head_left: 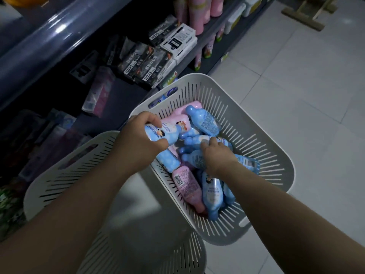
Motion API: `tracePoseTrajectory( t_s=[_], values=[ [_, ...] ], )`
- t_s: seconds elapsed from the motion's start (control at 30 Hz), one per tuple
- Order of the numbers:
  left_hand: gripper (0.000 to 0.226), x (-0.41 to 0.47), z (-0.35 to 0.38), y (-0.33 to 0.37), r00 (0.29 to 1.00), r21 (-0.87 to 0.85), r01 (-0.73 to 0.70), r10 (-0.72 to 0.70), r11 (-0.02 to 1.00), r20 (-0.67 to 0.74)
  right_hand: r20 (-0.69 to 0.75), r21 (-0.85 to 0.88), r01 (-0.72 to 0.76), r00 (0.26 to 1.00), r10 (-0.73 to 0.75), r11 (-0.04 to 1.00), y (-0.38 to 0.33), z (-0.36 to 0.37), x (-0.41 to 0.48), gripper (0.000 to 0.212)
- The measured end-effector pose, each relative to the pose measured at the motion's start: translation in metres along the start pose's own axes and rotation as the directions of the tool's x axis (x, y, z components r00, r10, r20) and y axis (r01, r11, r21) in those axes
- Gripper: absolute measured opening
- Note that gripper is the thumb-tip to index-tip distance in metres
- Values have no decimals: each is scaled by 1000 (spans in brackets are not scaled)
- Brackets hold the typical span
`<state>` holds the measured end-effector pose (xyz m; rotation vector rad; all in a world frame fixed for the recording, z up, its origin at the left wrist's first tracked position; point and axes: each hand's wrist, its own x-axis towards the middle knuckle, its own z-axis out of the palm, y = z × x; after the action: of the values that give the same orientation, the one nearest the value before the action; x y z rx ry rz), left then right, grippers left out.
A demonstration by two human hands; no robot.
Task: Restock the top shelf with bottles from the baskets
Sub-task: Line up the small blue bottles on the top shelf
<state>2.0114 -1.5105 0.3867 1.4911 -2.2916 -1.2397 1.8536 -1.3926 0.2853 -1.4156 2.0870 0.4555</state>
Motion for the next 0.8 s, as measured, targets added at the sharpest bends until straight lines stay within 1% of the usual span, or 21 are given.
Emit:
tracePoseTrajectory(
  t_s=[0.07,0.17,0.23,0.3,0.33,0.37,0.4,0.43,0.47,0.5,0.53,0.6,0.67,0.7,0.73,0.8],
  values=[
    [26,-7,-7,-1,997,-63,60,-62,996,-34,34,69,-30,999,27,997,-2,-10,-3,64],
    [29,-20,-19,3,987,-222,135,-151,966,-55,23,117,-36,999,34,993,-1,-35,-16,60],
    [33,-31,-31,9,981,-330,149,-181,932,-70,-11,183,-45,999,48,982,2,-61,-33,59],
    [43,-47,-48,21,978,-410,144,-194,901,-83,-19,262,-24,999,30,965,0,-100,-59,57],
    [48,-55,-58,26,977,-434,137,-195,891,-92,-24,309,14,1000,-7,951,-2,-120,-74,47],
    [50,-65,-67,32,974,-451,135,-201,882,-101,-34,379,57,998,-48,924,-4,-141,-91,29],
    [50,-75,-78,38,970,-466,139,-215,874,-114,-61,463,82,996,-61,883,-5,-158,-105,19],
    [47,-83,-89,44,965,-485,139,-229,864,-132,-90,554,92,995,-51,827,-7,-173,-117,24],
    [43,-92,-100,51,958,-505,133,-241,853,-155,-107,654,94,994,-31,751,-9,-183,-125,24],
    [42,-101,-112,56,950,-536,133,-262,834,-172,-123,731,104,992,-19,675,-13,-194,-135,20],
    [45,-111,-125,62,939,-572,139,-290,809,-183,-134,779,118,991,-20,615,-21,-206,-146,20],
    [48,-129,-153,71,919,-628,153,-344,763,-195,-115,838,125,992,-53,532,-35,-231,-165,33],
    [40,-150,-180,75,914,-699,146,-366,700,-176,-129,863,175,983,-128,474,-56,-255,-186,47],
    [40,-162,-193,78,914,-736,129,-367,664,-171,-138,875,199,976,-166,441,-66,-267,-197,50],
    [39,-174,-206,81,912,-769,102,-368,631,-181,-143,891,214,970,-198,402,-77,-276,-206,47],
    [34,-200,-230,86,910,-802,45,-355,596,-213,-149,917,235,951,-272,321,-102,-291,-225,35]
  ],
)
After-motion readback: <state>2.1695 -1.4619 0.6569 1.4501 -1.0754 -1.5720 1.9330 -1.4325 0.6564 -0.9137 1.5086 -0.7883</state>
